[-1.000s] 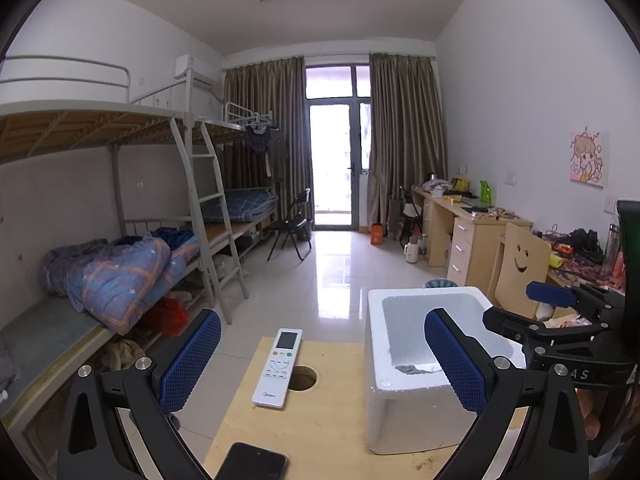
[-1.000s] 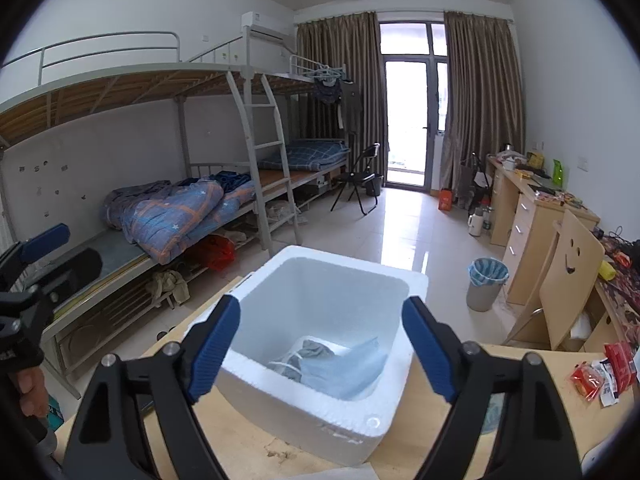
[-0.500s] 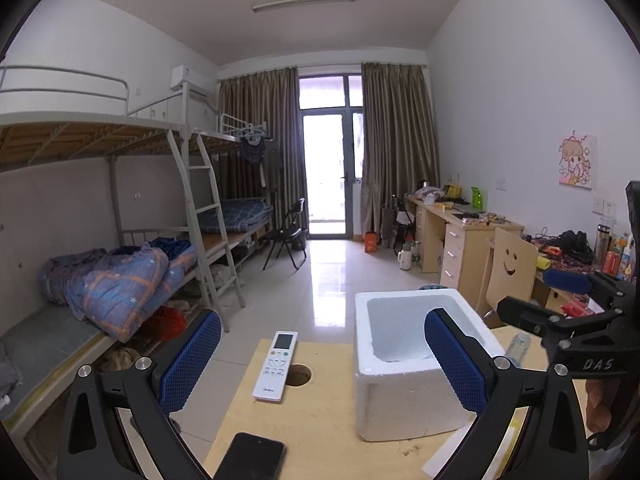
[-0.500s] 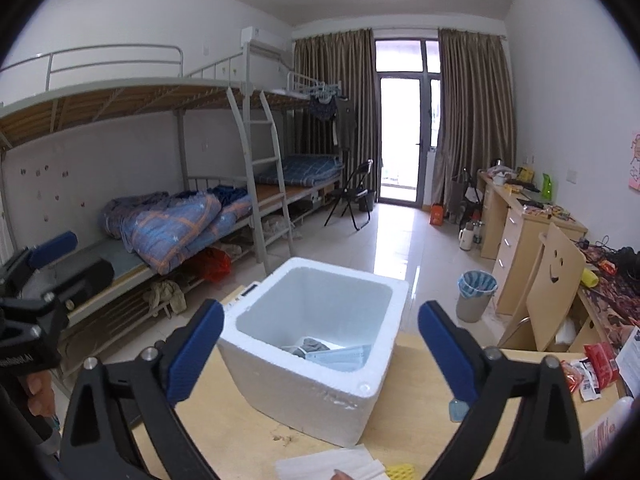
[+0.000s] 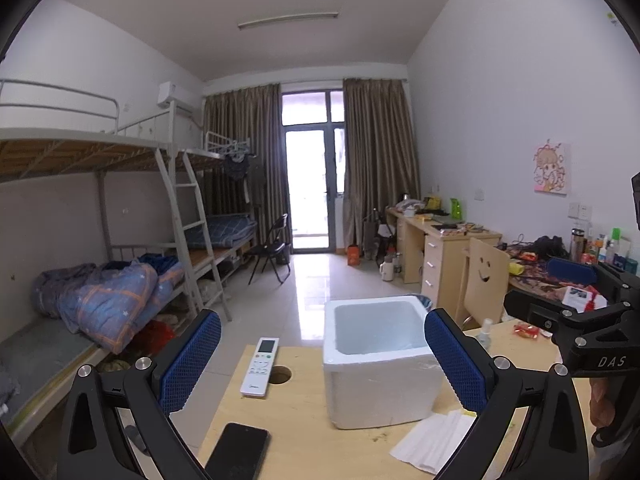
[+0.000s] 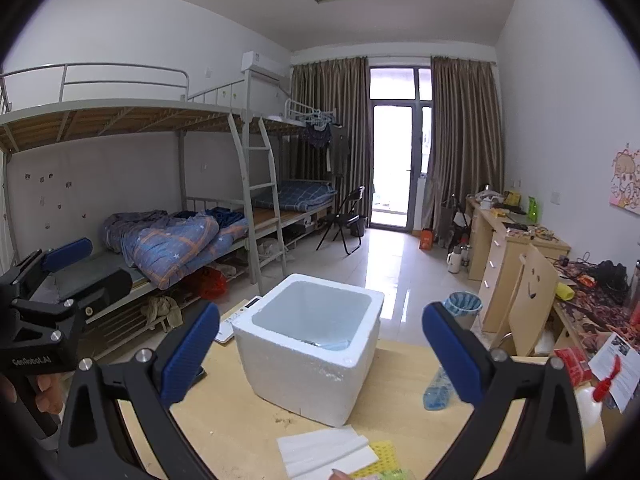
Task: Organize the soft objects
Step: 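Move both empty grippers back toward the table items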
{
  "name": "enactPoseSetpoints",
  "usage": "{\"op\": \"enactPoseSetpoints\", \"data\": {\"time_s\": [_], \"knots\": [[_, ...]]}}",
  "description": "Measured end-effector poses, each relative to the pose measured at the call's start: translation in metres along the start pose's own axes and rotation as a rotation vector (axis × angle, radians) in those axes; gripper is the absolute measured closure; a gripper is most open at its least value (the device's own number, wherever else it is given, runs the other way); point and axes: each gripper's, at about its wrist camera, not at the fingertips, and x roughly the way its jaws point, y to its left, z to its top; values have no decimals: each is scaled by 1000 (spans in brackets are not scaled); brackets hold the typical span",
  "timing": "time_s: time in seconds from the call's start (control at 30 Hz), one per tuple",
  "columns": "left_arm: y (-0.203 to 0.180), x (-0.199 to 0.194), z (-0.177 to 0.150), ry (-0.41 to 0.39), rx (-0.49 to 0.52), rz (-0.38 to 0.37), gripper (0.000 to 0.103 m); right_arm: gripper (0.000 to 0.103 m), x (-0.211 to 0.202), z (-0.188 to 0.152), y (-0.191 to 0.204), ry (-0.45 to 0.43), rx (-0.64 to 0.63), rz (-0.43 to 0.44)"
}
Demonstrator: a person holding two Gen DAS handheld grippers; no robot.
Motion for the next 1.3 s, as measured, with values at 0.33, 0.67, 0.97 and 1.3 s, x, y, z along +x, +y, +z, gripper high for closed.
{"op": "enactPoseSetpoints", "data": {"time_s": [0.33,0.67,0.97,1.3], "knots": [[-14,-37,-5,-20,-2,-46,1,1,-50,-10,5,-70,-3,-44],[-27,-67,-20,-48,-4,-63,1,1,-85,-28,8,-109,5,-52],[-40,-78,-42,-91,-2,-65,1,1,-113,-60,10,-191,11,-136],[-47,-77,-69,-105,-45,-71,1,0,-117,-96,6,-196,33,-171]]}}
